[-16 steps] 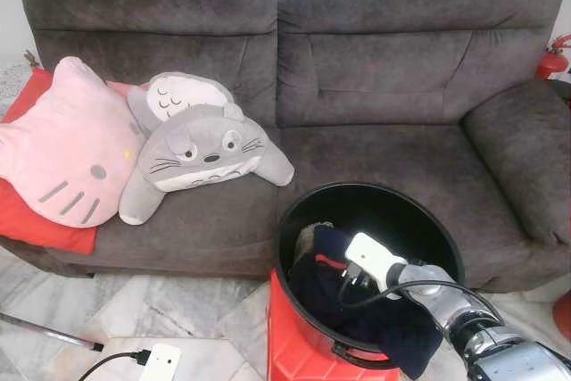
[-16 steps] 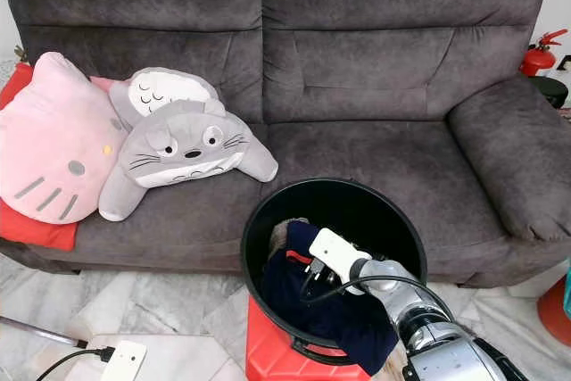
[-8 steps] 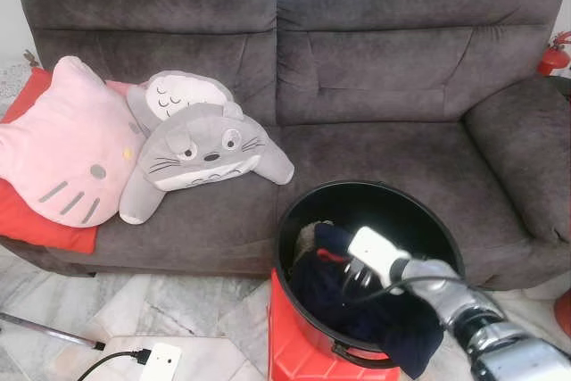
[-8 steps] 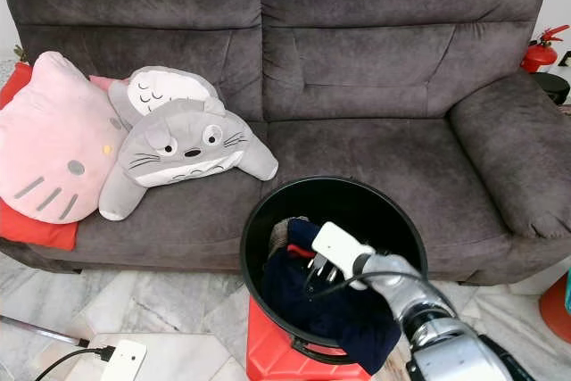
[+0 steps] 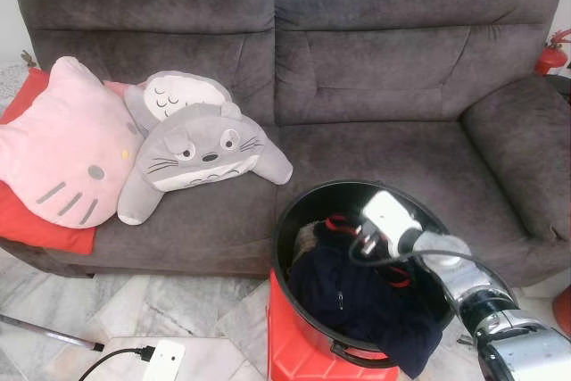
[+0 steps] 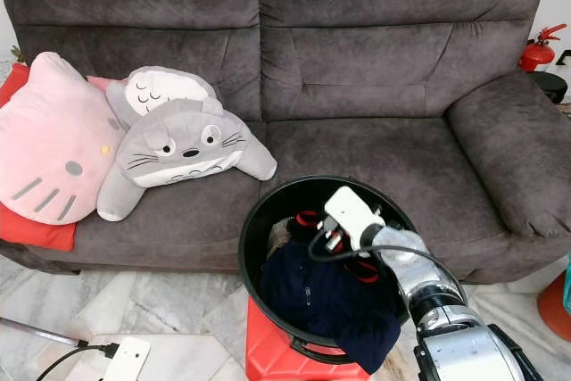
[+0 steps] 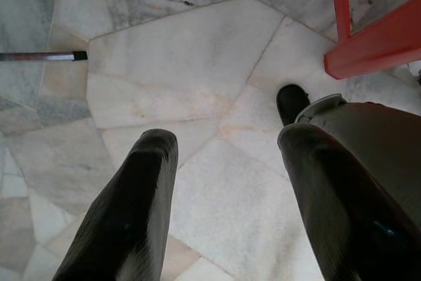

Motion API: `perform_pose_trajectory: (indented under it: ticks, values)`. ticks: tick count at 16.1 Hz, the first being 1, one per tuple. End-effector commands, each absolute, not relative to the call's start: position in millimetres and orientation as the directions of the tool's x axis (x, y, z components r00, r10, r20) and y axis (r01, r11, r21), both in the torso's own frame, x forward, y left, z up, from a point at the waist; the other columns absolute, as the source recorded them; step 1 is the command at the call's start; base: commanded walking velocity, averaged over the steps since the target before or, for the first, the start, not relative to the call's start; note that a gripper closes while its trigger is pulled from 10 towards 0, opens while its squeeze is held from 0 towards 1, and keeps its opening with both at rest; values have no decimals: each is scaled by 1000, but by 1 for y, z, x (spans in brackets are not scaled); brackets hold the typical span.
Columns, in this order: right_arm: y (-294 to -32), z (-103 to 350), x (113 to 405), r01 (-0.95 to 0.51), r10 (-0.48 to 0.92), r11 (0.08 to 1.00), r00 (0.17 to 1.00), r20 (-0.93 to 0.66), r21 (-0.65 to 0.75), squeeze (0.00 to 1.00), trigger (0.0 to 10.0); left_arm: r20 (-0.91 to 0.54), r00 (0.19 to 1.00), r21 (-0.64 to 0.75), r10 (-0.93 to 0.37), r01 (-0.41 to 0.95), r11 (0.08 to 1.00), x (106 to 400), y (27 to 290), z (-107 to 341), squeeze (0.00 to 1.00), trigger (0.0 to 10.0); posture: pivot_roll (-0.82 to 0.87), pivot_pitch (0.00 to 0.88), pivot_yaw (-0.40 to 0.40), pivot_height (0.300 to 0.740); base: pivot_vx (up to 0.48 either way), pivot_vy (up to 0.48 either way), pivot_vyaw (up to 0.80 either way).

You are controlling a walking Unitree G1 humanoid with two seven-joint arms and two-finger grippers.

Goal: Hang hanger

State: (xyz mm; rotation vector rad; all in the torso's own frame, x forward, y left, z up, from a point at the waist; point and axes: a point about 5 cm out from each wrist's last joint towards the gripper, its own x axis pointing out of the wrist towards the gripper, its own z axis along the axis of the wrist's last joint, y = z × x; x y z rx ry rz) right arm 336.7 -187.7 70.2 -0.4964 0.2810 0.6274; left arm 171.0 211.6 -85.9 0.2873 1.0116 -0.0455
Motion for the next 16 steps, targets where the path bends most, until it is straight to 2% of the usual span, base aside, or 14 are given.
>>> perform_pose_trajectory:
  ticks: [1, 5, 8, 9, 10, 11, 12, 13, 16]
  values:
    - [-183, 77, 338, -625, 529, 704, 778, -338, -337, 0, 0, -852, 515, 219, 97, 181, 959, 167, 211, -88, 0, 10000, -97, 21, 48, 740, 0, 0, 0]
    - [-181, 83, 335, -637, 565, 700, 771, -294, -325, 0, 0, -852, 515, 213, 92, 181, 960, 169, 209, -88, 0, 10000, -112, 16, 47, 740, 0, 0, 0]
    - [-181, 75, 331, -649, 559, 692, 758, -336, -316, 0, 196, -855, 512, 204, 86, 180, 962, 170, 208, -88, 0, 10000, -112, 13, 46, 740, 0, 0, 0]
    - [-182, 75, 330, -647, 551, 692, 760, -344, -320, 0, 8039, -855, 512, 203, 85, 179, 963, 170, 208, -88, 0, 10000, -110, 14, 47, 740, 0, 0, 0]
    - [-183, 76, 332, -639, 545, 700, 767, -339, -319, 0, 10000, -855, 511, 202, 84, 178, 963, 170, 208, -88, 0, 10000, -110, 14, 49, 740, 0, 0, 0]
    - [-188, 83, 336, -616, 531, 731, 783, -322, -293, 0, 10000, -857, 509, 199, 83, 179, 963, 170, 208, -88, 0, 10000, -112, 16, 51, 740, 0, 0, 0]
    - [-192, 88, 339, -599, 517, 749, 796, -316, -284, 863, 10000, -857, 508, 199, 82, 179, 963, 170, 208, -88, 0, 10000, -115, 15, 53, 740, 0, 0, 0]
    - [-202, 93, 343, -567, 479, 774, 815, -327, -281, 1000, 10000, -858, 507, 197, 81, 180, 964, 170, 208, -88, 0, 10000, -117, 16, 54, 740, 0, 0, 0]
    - [-219, 94, 347, -524, 405, 815, 821, -401, -249, 1000, 10000, -861, 504, 187, 73, 179, 966, 170, 208, -88, 0, 10000, -121, 15, 53, 740, 0, 0, 0]
